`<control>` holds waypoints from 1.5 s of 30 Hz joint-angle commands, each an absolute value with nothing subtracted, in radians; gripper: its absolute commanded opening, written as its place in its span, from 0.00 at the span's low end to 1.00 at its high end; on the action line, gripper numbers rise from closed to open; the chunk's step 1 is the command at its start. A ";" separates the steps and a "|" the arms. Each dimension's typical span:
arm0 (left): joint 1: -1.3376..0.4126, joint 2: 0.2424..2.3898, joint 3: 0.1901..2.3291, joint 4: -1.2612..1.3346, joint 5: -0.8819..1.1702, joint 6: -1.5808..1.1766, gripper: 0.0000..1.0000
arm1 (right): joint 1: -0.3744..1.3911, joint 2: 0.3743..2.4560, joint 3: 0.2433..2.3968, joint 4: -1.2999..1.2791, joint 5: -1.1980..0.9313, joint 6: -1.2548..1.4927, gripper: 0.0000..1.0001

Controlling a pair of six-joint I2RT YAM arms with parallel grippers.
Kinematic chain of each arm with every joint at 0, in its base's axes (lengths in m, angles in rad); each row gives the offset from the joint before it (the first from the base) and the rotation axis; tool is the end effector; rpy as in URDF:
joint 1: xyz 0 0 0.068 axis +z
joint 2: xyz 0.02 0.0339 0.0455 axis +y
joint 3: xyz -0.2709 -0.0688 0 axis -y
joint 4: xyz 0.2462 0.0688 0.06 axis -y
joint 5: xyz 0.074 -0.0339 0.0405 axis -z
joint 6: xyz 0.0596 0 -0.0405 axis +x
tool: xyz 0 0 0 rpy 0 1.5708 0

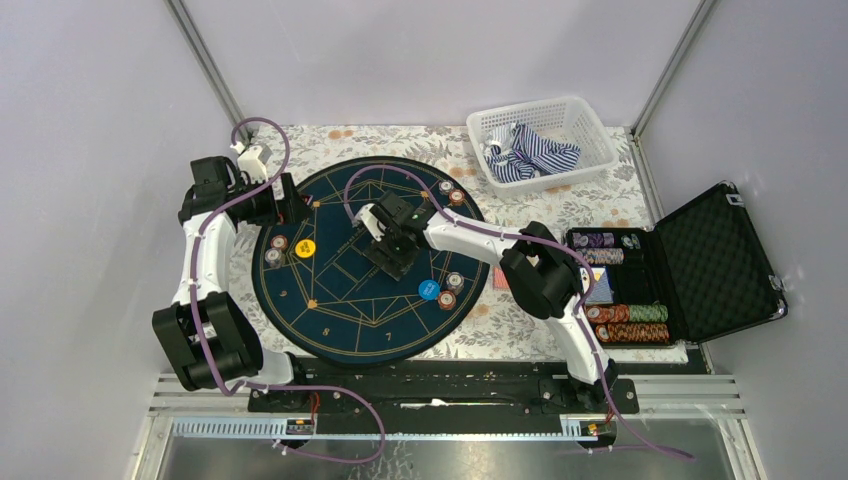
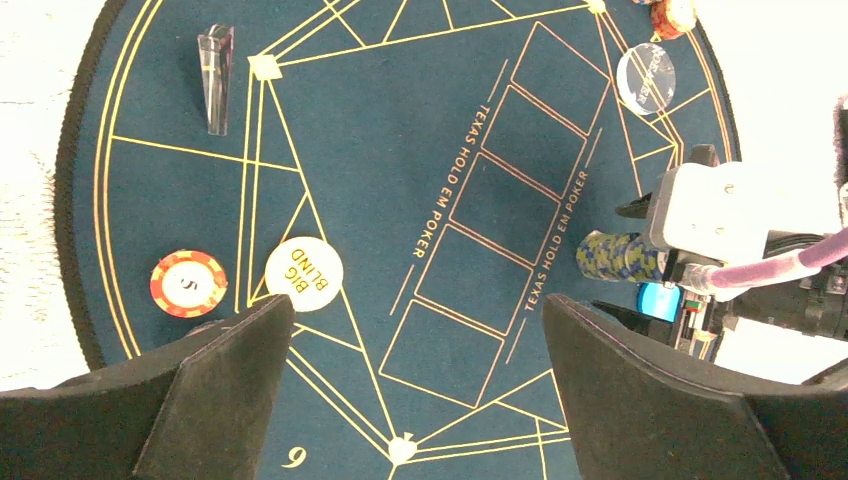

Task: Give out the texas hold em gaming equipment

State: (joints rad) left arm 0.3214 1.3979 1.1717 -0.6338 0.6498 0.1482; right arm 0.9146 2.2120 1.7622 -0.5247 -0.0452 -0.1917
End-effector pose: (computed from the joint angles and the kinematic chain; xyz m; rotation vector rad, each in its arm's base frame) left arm 0.3017 0.0625 0.2916 0.0859 2.2737 -0.5447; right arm 0.3059 0.4016 0.1671 -1.3703 2.1852 0.3348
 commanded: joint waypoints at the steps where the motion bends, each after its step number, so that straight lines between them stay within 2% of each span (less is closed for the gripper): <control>1: 0.311 1.353 1.163 -0.580 0.699 0.102 0.99 | 0.919 2.136 1.795 -0.549 -0.069 -0.203 0.90; 8: 0.302 1.325 1.158 -0.576 0.699 0.075 0.99 | 0.884 2.074 1.773 -0.591 -0.122 -0.177 0.92; 15: 0.297 1.327 1.152 -0.554 0.712 0.050 0.99 | 0.832 2.034 1.749 -0.590 -0.219 -0.146 0.89; 36: 0.296 1.339 1.156 -0.554 0.724 0.050 0.99 | 0.826 2.120 1.783 -0.635 -0.257 -0.145 0.84; 41: 0.295 1.341 1.152 -0.554 0.724 0.053 0.99 | 0.826 2.127 1.775 -0.627 -0.233 -0.150 0.80; 45: 0.294 1.341 1.151 -0.554 0.724 0.053 0.99 | 0.827 2.128 1.776 -0.628 -0.222 -0.153 0.73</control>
State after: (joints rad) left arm 0.2989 1.3510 1.1534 -0.5949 0.6998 0.0479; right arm 0.8234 2.1288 1.7596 -0.6197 -0.2276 -0.1520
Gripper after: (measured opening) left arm 0.988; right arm 0.757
